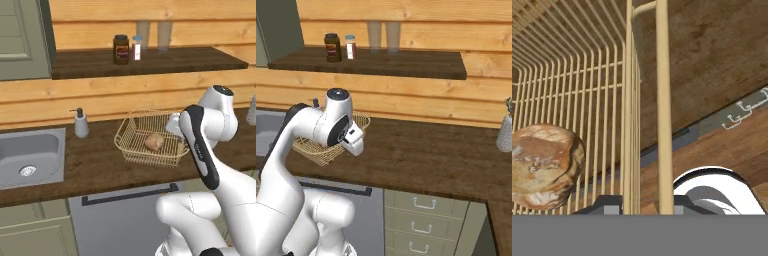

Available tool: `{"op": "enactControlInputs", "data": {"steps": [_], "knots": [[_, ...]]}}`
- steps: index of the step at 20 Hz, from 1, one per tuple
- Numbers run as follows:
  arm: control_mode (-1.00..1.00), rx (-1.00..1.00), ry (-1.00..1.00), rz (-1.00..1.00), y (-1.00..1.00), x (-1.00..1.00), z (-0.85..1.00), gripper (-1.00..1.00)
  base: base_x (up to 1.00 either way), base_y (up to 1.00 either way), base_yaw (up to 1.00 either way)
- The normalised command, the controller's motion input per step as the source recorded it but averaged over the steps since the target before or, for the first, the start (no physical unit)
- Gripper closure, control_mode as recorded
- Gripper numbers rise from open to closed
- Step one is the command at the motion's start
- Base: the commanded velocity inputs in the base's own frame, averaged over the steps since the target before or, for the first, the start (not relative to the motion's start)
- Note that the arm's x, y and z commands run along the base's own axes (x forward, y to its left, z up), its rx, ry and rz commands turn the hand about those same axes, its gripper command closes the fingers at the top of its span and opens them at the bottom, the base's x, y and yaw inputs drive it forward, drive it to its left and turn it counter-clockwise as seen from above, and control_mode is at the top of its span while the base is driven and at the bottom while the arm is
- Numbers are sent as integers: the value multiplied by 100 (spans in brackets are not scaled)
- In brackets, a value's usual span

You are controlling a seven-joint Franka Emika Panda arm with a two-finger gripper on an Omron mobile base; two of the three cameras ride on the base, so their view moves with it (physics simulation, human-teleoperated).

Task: Open the cabinet, pick up the bread from the cabinet and place it in the basket. Then move the basket to the dining counter.

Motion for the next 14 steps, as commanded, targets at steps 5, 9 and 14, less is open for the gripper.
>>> {"op": "enactControlInputs", "data": {"steps": [5,9,14], "knots": [[100,0,0,0,0,0,0,100,-100,54,17],[100,0,0,0,0,0,0,100,-75,73,52],[100,0,0,0,0,0,0,100,-63,78,68]]}}
